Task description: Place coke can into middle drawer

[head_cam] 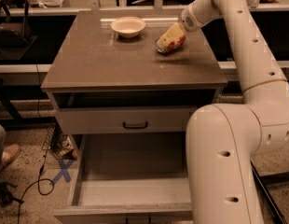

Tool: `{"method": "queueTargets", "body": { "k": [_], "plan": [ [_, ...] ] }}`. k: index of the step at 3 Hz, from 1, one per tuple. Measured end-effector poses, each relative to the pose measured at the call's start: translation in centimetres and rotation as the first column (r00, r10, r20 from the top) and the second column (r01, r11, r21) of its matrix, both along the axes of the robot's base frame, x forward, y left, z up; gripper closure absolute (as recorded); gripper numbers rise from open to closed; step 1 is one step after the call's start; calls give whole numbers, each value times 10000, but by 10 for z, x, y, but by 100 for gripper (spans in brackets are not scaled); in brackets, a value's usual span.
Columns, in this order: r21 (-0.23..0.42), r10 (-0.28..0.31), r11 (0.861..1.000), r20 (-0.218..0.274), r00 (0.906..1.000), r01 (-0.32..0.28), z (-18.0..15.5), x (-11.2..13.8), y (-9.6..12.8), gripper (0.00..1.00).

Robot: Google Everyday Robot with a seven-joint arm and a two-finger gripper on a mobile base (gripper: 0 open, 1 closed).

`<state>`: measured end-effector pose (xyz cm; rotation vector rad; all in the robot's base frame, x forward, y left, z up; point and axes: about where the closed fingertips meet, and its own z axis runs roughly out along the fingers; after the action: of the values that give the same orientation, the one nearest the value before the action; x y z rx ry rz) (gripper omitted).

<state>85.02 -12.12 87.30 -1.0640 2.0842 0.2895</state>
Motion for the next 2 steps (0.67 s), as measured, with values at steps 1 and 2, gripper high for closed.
{"method": "queueTargets", "body": {
  "k": [1,2],
  "plan": [
    [-31,-88,10000,-71,9999,88,-4,3,5,0],
    [-128,-13,9999,-300,9995,9,-12,2,15,0]
  ]
}}
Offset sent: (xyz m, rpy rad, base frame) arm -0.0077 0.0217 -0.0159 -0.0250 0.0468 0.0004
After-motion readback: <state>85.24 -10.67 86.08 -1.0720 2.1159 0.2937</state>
